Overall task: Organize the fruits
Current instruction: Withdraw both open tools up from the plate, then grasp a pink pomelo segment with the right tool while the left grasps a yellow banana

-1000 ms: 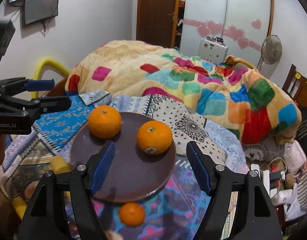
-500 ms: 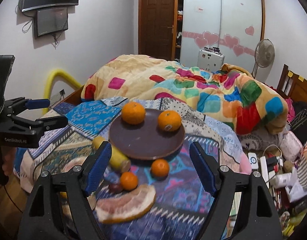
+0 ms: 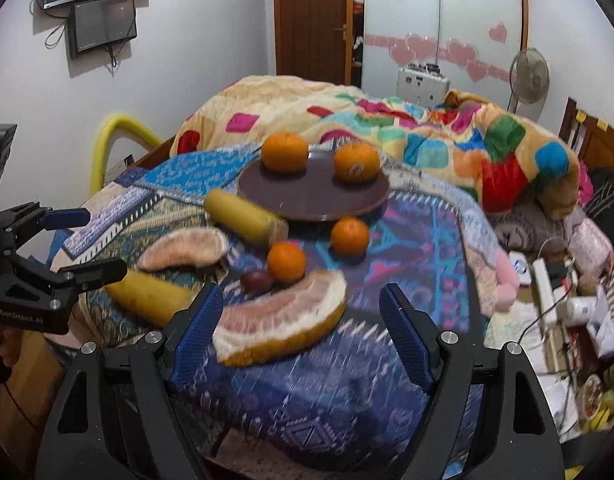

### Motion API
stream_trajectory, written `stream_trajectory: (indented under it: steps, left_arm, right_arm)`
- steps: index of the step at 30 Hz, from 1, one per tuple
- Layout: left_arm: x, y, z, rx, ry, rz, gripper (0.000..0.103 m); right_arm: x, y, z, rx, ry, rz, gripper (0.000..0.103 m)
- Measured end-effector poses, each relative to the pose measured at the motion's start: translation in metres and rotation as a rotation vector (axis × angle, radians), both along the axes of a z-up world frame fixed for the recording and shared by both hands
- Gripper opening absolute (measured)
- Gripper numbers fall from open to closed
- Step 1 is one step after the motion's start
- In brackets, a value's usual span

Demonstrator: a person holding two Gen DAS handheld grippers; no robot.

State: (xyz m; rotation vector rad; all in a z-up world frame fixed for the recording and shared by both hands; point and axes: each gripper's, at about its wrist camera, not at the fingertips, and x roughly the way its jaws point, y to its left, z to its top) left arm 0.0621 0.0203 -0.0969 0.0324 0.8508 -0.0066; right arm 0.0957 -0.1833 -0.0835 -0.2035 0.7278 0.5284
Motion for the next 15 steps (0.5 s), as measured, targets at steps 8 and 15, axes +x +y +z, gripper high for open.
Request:
stream_trajectory:
  steps: [8,15]
  left_arm:
    - [-0.013,-0.003,-0.021,0.006,0.014,-0.024,0.101]
    - [-0.007,-0.017,-0.025,0.091,0.000,-0.054,0.101]
  right_arm:
    - [-0.011,0.008,-0.029,-0.015,0.055,0.017,0.078]
    - [-0.007,0.019,-0.047,-0.040,0.078,0.035,0.078]
